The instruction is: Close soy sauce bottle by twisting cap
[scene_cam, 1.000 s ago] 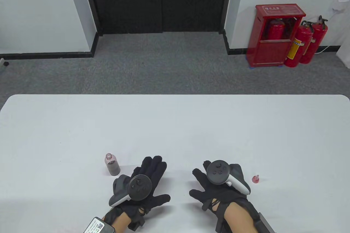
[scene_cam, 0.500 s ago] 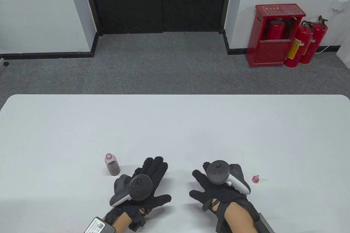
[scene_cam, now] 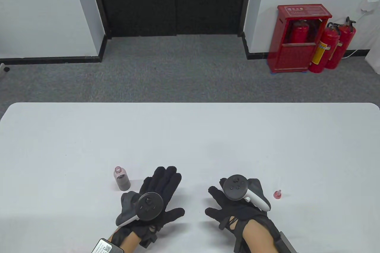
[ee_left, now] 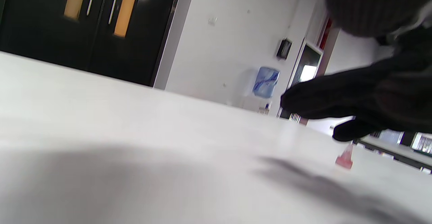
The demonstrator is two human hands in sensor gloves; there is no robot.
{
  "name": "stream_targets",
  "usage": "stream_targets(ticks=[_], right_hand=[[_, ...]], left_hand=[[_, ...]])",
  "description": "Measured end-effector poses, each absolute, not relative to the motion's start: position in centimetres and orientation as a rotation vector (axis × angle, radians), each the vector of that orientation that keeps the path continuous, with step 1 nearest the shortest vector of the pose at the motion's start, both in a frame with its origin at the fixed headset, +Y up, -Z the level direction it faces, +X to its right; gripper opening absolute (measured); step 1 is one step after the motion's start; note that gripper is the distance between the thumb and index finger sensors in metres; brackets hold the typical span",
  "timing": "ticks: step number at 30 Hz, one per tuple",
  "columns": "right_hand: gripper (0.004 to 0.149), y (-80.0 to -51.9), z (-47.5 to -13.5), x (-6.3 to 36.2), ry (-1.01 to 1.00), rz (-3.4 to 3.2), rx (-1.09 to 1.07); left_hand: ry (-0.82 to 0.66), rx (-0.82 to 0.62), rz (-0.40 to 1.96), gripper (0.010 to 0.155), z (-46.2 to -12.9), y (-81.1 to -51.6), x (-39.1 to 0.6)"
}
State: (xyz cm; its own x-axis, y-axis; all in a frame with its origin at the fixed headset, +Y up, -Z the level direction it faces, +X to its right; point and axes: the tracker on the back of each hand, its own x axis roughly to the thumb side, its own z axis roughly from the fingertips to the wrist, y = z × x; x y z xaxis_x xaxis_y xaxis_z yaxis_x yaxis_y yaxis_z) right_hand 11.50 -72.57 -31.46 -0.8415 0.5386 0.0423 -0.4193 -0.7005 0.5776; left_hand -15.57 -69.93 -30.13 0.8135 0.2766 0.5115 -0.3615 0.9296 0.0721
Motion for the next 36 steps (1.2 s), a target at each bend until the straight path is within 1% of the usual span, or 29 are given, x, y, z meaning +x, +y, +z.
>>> stream_targets(ticks=[2,4,6,8,10,12,15,18,19,20,22,23,24,27,28,29,31,32,33,36], right_hand=[[0.083,-72.7,-31.5,11.5,0.783,2.490,0.279],[0.083,-72.9,-31.5,11.4,0.795,2.497,0.276],[0.083,-73.0,-31.5,11.4,0.804,2.496,0.277],[0.083,-73.0,-31.5,11.4,0.806,2.494,0.276],[0.083,-72.9,-31.5,11.4,0.804,2.492,0.277],[0.083,-72.9,-31.5,11.4,0.802,2.494,0.289],[0.083,-73.0,-31.5,11.4,0.815,2.494,0.284],[0.083,-73.1,-31.5,11.3,0.827,2.495,0.286],[0.083,-73.1,-31.5,11.3,0.826,2.495,0.286],[0.083,-73.1,-31.5,11.3,0.822,2.496,0.287],[0.083,-73.0,-31.5,11.3,0.813,2.495,0.293],[0.083,-73.0,-31.5,11.3,0.812,2.495,0.294],[0.083,-73.0,-31.5,11.3,0.811,2.495,0.295],[0.083,-73.0,-31.5,11.3,0.815,2.492,0.294],[0.083,-73.1,-31.5,11.3,0.818,2.491,0.294],[0.083,-73.0,-31.5,11.3,0.821,2.491,0.293],[0.083,-73.0,-31.5,11.3,0.824,2.491,0.294],[0.083,-73.0,-31.5,11.3,0.825,2.492,0.294],[0.083,-73.0,-31.5,11.3,0.822,2.495,0.293],[0.083,-73.0,-31.5,11.3,0.821,2.493,0.295]], left_hand=[[-0.545,0.267,0.291,0.100,-29.7,-68.7,-15.8],[-0.525,0.406,0.219,0.100,-29.3,-67.6,-16.7],[-0.501,0.473,0.212,0.100,-29.5,-66.9,-17.9],[-0.433,0.505,0.277,0.101,-30.1,-66.5,-19.9],[-0.335,0.518,0.364,0.103,-31.0,-66.4,-22.3],[-0.266,0.501,0.446,0.108,-31.8,-66.6,-24.8],[-0.160,0.474,0.500,0.116,-32.7,-67.3,-27.4],[-0.054,0.423,0.585,0.120,-33.5,-68.6,-29.9],[-0.013,0.394,0.653,0.121,-33.9,-69.4,-30.8],[0.010,0.361,0.704,0.123,-34.2,-69.9,-31.3],[0.066,0.215,0.836,0.125,-34.9,-71.7,-32.4],[0.085,0.177,0.859,0.126,-35.2,-72.2,-32.6],[0.105,0.107,0.875,0.126,-35.5,-73.0,-32.8],[0.162,-0.019,0.868,0.124,-36.2,-75.2,-32.6],[0.186,-0.027,0.865,0.122,-36.3,-75.7,-32.5],[0.244,-0.014,0.848,0.118,-36.3,-76.1,-32.4],[0.337,0.048,0.777,0.106,-36.2,-76.4,-32.1],[0.343,0.034,0.733,0.105,-36.3,-76.4,-31.9],[0.352,-0.010,0.664,0.104,-36.5,-76.5,-31.7],[0.393,-0.030,0.616,0.099,-36.5,-77.0,-31.4]])
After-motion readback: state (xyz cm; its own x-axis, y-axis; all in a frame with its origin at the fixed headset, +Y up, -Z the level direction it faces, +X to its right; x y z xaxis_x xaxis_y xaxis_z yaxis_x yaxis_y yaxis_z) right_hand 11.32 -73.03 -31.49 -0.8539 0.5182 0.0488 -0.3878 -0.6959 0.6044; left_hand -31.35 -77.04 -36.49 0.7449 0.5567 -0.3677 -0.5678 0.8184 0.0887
